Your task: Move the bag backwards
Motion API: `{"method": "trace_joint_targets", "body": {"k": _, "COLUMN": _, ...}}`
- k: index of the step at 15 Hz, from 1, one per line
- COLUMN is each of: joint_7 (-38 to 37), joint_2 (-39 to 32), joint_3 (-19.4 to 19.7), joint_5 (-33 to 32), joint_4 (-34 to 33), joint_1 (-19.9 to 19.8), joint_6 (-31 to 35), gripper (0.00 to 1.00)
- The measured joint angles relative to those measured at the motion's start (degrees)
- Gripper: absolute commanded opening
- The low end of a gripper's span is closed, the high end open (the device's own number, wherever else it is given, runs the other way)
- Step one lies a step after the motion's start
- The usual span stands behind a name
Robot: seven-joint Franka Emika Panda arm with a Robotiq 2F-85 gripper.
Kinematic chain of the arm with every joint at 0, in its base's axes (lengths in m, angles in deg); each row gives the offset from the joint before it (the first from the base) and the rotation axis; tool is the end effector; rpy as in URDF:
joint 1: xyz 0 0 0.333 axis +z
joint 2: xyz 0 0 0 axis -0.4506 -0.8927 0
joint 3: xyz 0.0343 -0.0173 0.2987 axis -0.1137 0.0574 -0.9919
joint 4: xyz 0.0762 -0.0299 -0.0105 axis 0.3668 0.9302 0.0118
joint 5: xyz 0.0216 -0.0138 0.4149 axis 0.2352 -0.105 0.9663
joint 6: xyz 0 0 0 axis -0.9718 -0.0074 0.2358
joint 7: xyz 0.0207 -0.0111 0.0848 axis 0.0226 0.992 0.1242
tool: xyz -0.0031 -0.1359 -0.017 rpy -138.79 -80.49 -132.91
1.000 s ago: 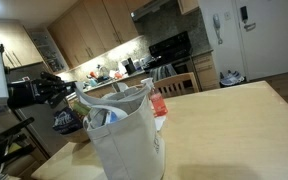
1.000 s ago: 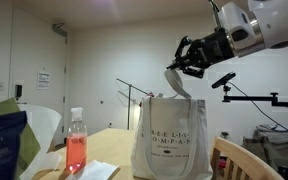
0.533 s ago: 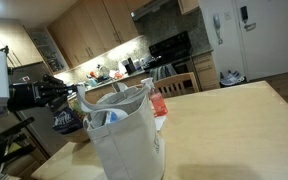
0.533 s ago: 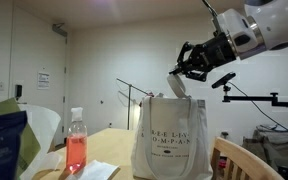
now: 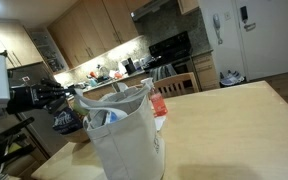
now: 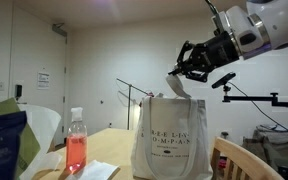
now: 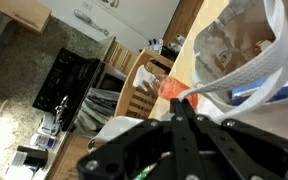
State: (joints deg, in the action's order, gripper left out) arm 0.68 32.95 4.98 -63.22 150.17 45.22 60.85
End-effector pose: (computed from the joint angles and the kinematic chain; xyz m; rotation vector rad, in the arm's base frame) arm 0.3954 0.1392 0.3153 0.9677 1.6911 0.5877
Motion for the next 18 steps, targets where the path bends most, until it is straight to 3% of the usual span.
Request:
{"method": "trace_joint_targets", "body": {"k": 7, "joint_7": 0.1, "joint_2": -5.5, "joint_3": -4.7, "joint_5": -2.3, "joint_4": -0.7, "joint_1": 4.5, "joint_6": 1.2, "gripper": 0.0}}
{"method": "trace_joint_targets", "body": {"k": 17, "joint_7": -2.4, "joint_2": -15.4, "joint_3": -2.2, "joint_5": -12.0, "joint_4": -2.9, "joint_1": 1.7, "joint_6": 6.8, "gripper": 0.0}}
{"method": "trace_joint_targets", "body": {"k": 18, "joint_7": -3.3, "joint_2": -16.6, "joint_3": -1.9, "joint_5": -13.0, "joint_4": -3.3, "joint_1": 1.2, "joint_6": 7.5, "gripper": 0.27}}
